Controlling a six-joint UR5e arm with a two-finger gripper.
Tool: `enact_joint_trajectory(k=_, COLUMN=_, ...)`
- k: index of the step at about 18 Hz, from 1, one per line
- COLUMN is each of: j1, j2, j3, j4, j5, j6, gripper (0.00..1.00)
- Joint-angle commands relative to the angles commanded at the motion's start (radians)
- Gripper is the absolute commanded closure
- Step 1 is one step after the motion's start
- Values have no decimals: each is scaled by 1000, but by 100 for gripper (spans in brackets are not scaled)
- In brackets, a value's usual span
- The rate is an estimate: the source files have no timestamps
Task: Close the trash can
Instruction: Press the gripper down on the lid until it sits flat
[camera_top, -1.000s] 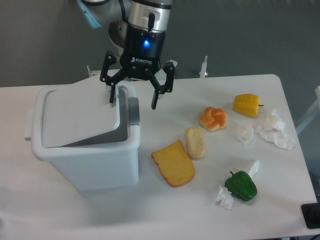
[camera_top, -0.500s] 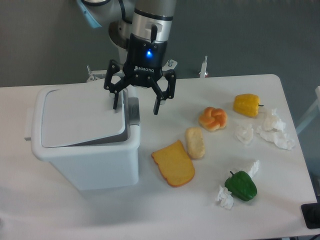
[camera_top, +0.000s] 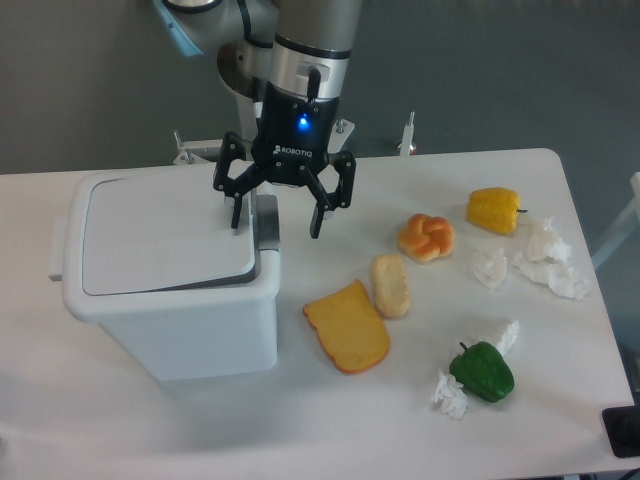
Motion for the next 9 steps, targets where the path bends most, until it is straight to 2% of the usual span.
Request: enact_joint_trajectory(k=9, j1=3, j2=-15, j3=0, j4=2, j5=0, j6=0, gripper=0)
